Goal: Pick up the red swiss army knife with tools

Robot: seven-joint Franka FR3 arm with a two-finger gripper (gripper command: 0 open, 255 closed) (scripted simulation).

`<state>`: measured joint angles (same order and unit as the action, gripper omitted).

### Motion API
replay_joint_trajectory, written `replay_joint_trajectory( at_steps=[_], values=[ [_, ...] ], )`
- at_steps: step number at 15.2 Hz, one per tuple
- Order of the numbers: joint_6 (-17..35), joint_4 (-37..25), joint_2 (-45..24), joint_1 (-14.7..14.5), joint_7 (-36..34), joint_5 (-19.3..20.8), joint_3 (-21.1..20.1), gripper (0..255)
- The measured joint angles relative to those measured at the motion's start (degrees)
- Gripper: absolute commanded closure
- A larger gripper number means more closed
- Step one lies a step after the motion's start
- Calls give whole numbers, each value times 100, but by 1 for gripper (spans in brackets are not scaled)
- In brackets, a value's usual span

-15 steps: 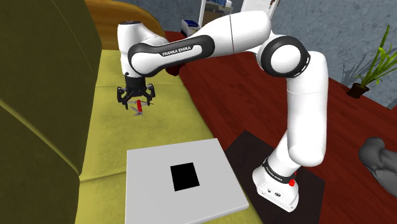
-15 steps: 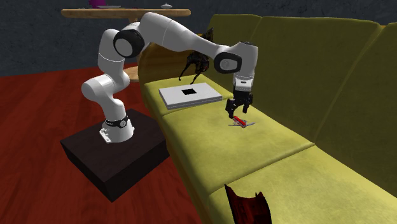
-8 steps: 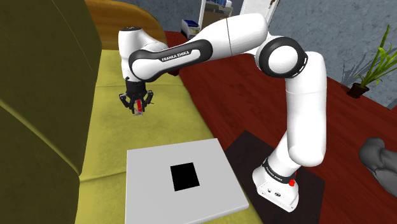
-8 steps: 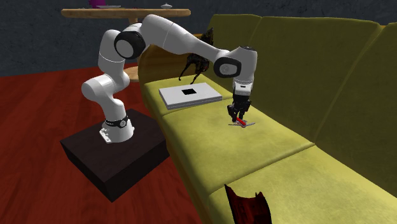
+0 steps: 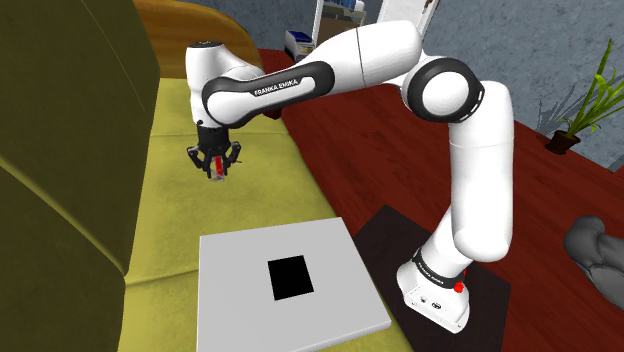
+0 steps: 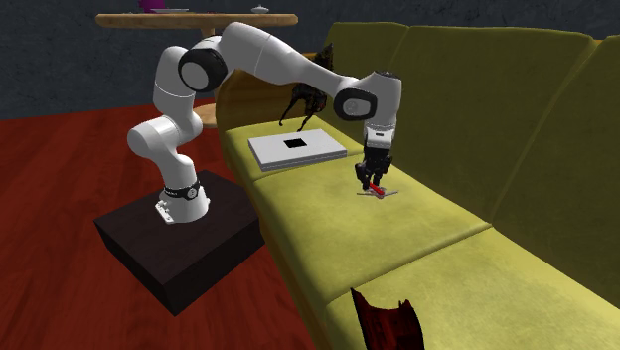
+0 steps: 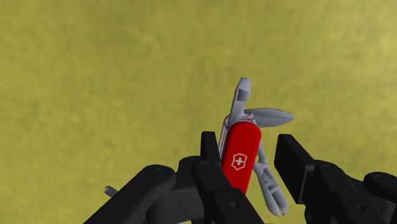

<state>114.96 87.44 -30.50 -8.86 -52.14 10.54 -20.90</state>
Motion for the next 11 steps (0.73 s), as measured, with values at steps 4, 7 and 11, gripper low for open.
replay_joint_trajectory(
  at_steps=[4, 7, 11],
  values=[
    [-228, -149, 87, 8, 31, -38, -20, 255],
    [-427, -283, 157, 6, 44, -68, -38, 255],
    [-681, -459, 240, 9, 70, -103, -57, 255]
  ],
)
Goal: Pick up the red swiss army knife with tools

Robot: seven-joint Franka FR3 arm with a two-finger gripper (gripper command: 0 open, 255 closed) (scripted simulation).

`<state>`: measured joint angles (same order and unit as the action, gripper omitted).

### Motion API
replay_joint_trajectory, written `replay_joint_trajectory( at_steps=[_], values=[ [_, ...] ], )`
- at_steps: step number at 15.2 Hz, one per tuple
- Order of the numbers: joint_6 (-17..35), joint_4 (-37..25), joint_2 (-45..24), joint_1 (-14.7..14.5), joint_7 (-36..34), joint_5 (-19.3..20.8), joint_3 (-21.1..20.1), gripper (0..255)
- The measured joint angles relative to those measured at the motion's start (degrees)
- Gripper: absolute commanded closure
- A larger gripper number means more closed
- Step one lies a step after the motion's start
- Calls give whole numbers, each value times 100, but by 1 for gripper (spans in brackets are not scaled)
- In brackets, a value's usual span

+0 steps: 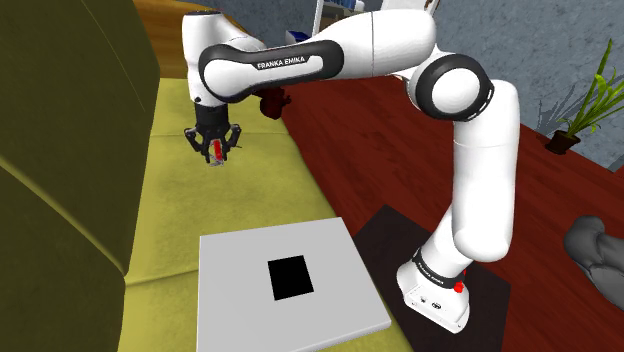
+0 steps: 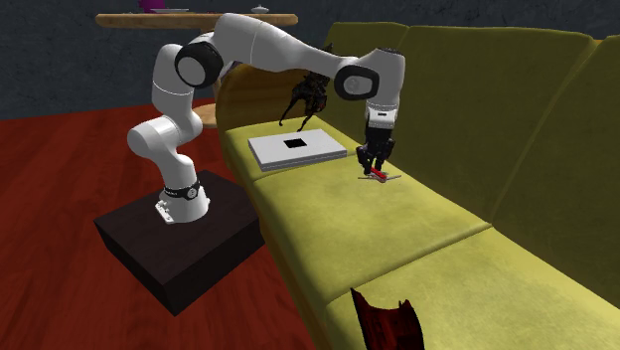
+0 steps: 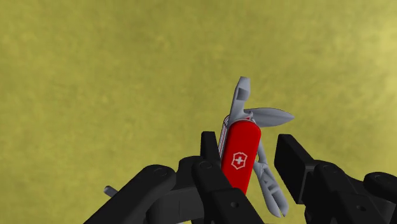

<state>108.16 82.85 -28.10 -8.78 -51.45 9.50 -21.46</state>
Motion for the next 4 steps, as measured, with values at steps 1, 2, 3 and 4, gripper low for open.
replay_joint_trajectory(
  at_steps=[1, 2, 3, 4],
  values=[
    [-71, -60, 13, -6, 0, -6, -4, 255],
    [-153, -157, -1, -18, 2, -5, -6, 255],
    [-208, -182, 29, -15, 6, -16, -11, 255],
    [-245, -208, 42, -17, 7, -20, -14, 255]
  ],
)
